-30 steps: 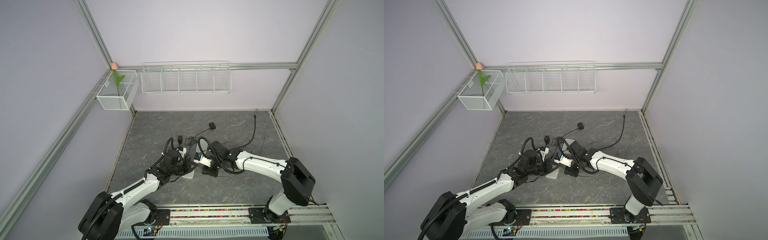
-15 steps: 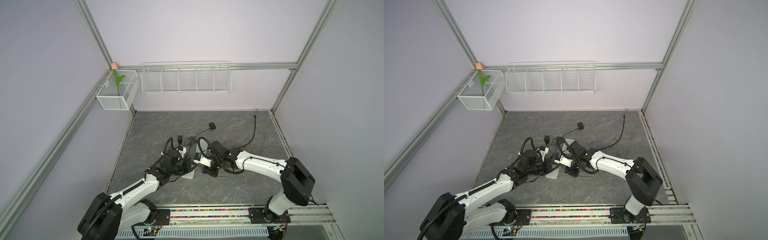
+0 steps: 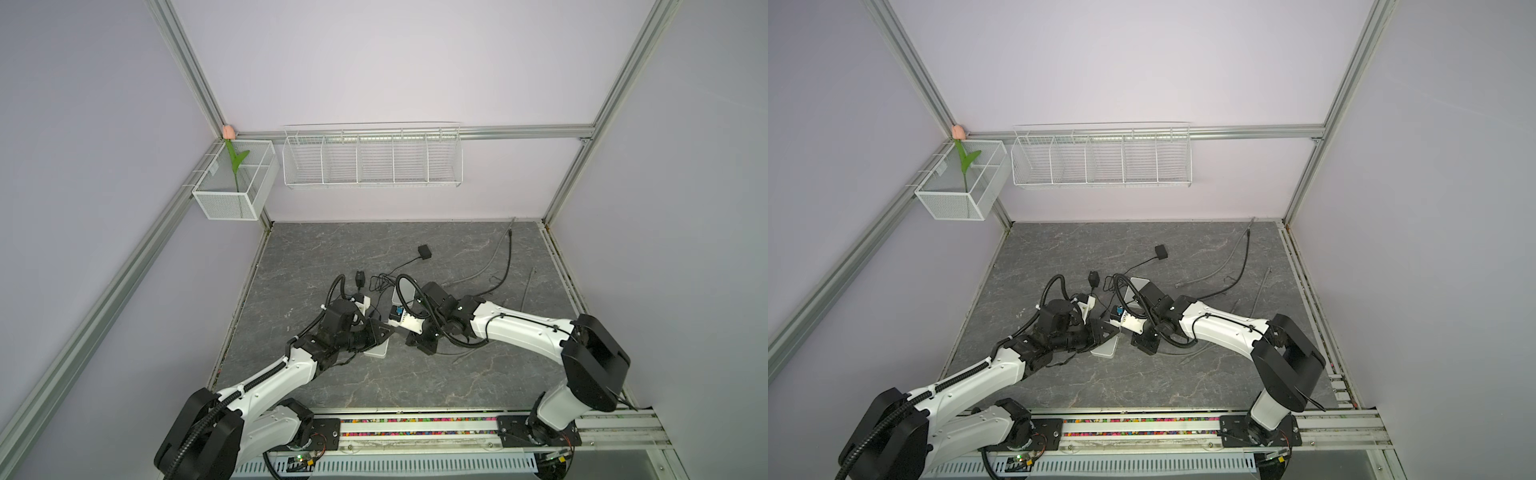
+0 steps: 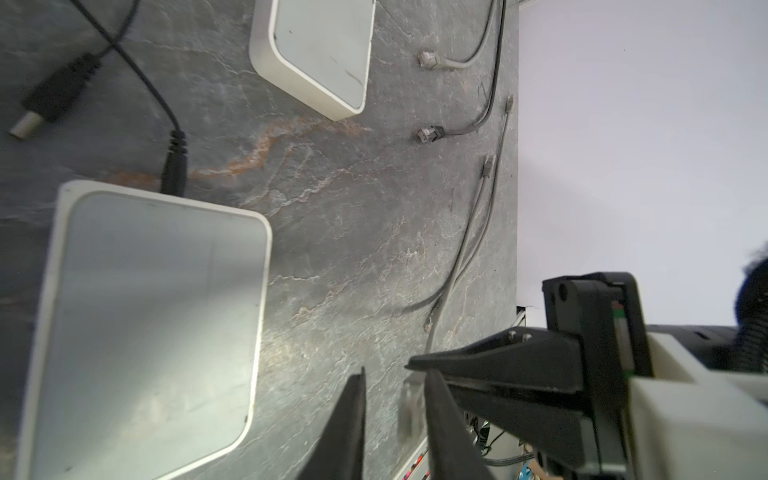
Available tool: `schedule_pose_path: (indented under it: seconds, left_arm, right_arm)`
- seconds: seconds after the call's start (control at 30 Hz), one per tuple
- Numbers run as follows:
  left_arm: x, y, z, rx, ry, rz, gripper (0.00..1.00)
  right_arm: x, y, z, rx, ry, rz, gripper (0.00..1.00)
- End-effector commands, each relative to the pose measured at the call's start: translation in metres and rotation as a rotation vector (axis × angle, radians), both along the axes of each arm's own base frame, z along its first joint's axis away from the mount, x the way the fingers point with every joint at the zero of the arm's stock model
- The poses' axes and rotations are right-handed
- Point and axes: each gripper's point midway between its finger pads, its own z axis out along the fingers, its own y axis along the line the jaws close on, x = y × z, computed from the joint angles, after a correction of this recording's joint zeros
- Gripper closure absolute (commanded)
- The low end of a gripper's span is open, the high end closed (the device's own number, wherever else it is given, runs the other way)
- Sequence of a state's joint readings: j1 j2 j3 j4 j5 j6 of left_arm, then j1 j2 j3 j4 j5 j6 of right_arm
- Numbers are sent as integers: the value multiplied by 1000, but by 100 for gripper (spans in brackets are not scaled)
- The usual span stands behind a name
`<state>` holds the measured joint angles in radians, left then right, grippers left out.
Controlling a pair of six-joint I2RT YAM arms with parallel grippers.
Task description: Insert the plug into the switch port
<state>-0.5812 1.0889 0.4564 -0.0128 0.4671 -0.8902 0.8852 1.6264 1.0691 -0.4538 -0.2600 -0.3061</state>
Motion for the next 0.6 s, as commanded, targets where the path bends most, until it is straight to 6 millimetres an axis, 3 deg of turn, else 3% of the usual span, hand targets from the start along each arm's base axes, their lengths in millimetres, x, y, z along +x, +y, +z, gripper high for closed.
schedule_pose_path:
  seconds: [0.0,0.13,0.27,0.57]
  left_arm:
    - [11,27,6,50,-15,94,69]
    - [16,61,3,141,-55,206,63]
    - [16,82,-15,195,-28,269,62]
    - [14,90,-61,252,32,293,63]
  right_arm:
    - [11,-12,10,-56,-50,-49,93]
    - [10,-28,1,-156,-75,-76,93]
    - [0,-34,-14,-246,-85,-55,93]
    - [-20,-10,-47,-292,-64,3,93]
